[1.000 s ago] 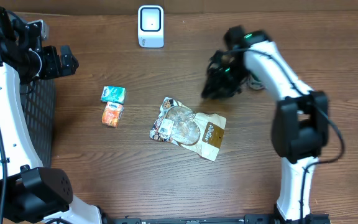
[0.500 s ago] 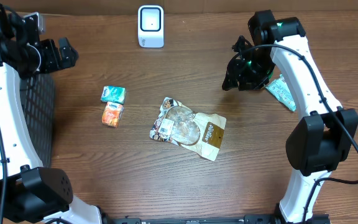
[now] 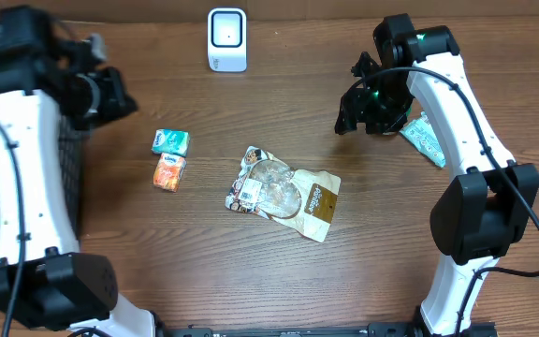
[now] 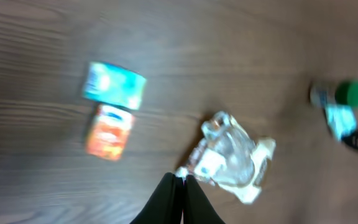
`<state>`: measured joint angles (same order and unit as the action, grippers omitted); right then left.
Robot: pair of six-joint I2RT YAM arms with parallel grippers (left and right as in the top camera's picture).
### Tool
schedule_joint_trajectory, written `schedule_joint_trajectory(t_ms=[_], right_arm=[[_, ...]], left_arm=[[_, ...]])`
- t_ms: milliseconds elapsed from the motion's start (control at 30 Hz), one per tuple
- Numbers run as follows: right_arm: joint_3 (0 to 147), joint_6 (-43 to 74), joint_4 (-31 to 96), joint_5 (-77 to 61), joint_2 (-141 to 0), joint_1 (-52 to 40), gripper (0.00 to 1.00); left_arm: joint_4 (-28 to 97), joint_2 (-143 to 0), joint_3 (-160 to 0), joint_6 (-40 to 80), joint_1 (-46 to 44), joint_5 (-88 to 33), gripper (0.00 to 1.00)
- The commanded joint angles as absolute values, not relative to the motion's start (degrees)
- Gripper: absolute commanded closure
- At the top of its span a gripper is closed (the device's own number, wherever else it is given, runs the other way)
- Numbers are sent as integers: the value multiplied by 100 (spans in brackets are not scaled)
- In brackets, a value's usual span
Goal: Scan the item barcode
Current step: 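Reach the left gripper to the bean bag and grasp its edge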
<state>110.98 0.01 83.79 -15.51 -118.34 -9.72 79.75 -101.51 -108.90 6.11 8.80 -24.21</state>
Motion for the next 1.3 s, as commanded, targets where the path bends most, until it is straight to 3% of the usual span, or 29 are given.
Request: schedule_joint_trajectory(t_ms=[0, 300, 600, 767, 1267], right_arm=[[11150, -32, 8311, -1500, -11789, -923, 32], [11150, -32, 8263, -1498, -11789, -923, 28], [11150, -30, 8263, -1500, -11789, -923, 25], [11150, -30, 8267, -1500, -11789, -923, 25], [11150, -30, 8261, -1503, -11789, -926, 25]], left_arm=[[7983, -10001, -10326, 792, 185, -2309, 95], [6746, -10001, -8132, 1125, -1365, -2224, 96], [5284, -10001, -6827, 878, -2338, -2180, 96], [4460, -10001, -6318, 882, -2477, -1903, 96], [3892, -10001, -6018, 598, -2477, -921, 96]])
